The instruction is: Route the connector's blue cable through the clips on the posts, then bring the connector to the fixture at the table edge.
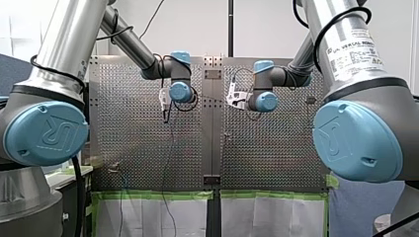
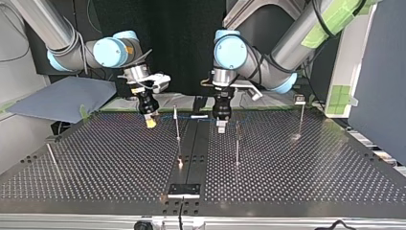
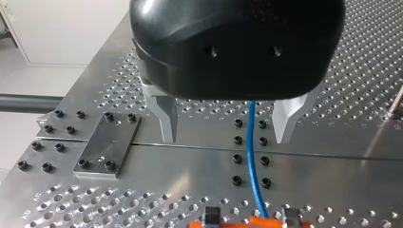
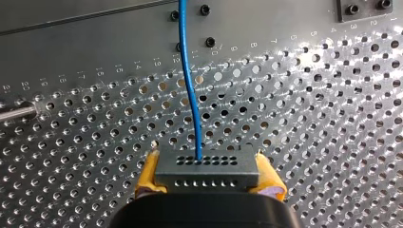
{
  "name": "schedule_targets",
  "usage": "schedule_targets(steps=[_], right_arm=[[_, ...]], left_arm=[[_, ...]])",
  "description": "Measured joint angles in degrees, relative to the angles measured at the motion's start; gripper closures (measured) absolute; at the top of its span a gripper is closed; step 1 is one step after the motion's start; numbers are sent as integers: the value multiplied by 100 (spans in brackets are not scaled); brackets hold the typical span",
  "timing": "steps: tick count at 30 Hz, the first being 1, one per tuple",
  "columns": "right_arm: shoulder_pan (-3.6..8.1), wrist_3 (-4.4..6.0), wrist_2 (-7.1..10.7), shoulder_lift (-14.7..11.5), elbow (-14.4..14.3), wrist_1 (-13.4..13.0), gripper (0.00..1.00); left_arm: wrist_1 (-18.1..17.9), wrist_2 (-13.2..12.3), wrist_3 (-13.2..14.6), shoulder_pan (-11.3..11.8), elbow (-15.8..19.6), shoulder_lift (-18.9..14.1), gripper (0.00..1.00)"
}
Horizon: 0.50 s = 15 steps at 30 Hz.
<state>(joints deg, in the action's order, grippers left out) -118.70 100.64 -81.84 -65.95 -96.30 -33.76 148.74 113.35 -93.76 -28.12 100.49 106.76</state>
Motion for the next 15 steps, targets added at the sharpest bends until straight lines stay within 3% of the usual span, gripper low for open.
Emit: schedule_targets(steps=[15], right_arm=[[-6,-3,0,5,-1,12,100]], left_arm=[[-11,162,3,29,-2,73,0]])
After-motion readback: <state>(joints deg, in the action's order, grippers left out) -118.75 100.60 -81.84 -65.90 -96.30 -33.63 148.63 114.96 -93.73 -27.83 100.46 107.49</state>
